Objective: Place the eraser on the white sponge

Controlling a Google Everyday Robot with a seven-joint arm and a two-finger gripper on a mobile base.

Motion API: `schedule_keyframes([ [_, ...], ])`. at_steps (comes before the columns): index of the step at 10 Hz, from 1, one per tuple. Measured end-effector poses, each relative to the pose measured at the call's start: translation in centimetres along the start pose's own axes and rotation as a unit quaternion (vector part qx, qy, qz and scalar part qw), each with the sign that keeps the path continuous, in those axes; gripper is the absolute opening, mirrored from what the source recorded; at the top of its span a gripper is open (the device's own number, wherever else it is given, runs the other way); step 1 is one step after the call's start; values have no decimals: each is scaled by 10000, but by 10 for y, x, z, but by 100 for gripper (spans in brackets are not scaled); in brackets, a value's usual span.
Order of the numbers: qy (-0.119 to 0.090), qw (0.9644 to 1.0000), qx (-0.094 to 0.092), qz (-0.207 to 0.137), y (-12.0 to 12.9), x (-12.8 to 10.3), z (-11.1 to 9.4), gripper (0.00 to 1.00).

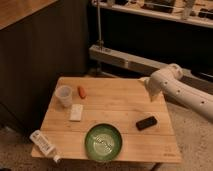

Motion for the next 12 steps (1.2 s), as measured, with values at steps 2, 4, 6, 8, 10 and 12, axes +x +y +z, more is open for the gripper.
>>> schedule_keyframes([
  [2,-145,9995,1,294,11,-5,1,80],
  [4,-178,9991,1,388,18,-8,0,80],
  [6,-191,9990,1,413,23,-15,2,80],
  [8,-178,9984,-40,530,42,-21,-4,80],
  [10,-207,9985,-55,504,48,-31,-5,80],
  [12,-162,9987,-109,470,57,-39,-8,80],
])
